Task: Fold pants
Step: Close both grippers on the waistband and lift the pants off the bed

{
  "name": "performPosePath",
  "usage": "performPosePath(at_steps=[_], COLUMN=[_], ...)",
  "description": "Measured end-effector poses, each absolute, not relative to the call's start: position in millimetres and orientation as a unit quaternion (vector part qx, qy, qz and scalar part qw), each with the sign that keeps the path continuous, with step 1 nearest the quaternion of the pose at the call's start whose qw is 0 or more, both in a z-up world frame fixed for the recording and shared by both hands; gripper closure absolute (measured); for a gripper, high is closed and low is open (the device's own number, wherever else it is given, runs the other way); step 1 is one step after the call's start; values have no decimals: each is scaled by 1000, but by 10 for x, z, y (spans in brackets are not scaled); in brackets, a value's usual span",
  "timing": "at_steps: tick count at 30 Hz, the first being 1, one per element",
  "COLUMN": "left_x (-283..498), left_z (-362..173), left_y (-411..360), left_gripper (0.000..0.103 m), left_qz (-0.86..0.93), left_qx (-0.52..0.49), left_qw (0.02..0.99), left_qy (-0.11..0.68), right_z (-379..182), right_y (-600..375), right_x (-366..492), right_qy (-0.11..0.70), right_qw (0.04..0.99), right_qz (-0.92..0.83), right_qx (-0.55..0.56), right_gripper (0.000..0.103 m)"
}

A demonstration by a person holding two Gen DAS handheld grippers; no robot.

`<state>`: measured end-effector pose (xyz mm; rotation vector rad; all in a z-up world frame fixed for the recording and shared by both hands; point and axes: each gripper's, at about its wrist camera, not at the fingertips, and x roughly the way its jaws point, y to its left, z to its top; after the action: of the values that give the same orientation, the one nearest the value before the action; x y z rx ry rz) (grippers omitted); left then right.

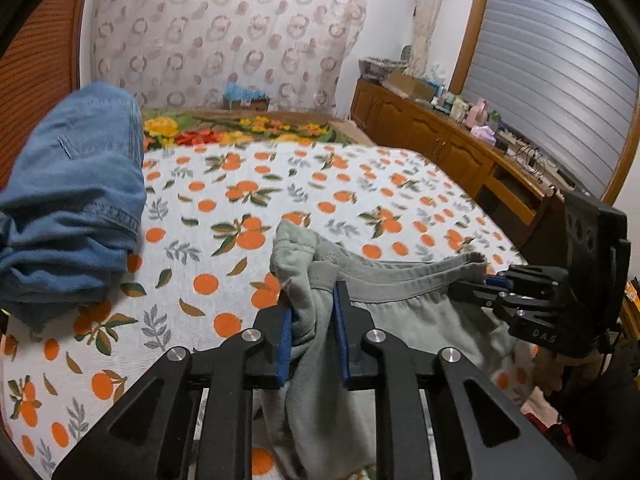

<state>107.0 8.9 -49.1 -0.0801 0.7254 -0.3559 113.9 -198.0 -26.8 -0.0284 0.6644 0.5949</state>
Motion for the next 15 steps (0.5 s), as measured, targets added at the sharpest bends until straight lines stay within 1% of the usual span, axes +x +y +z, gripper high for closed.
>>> performPosePath(at_steps=[7,15], left_x=[858,814], left_z=[-163,141], left_y=[5,-98], left_gripper=[84,84], left_qz=[-182,-190], left_qx=[-27,-7], left_qw=[933,944], left_qy=[308,271], right_z=[-30,249], right_y=[-2108,-2177], right_x=[840,671], right_qy=[268,224], right_qw=[920,932], right_qz=[286,284], right_qx=[0,-18], right_gripper=[89,89])
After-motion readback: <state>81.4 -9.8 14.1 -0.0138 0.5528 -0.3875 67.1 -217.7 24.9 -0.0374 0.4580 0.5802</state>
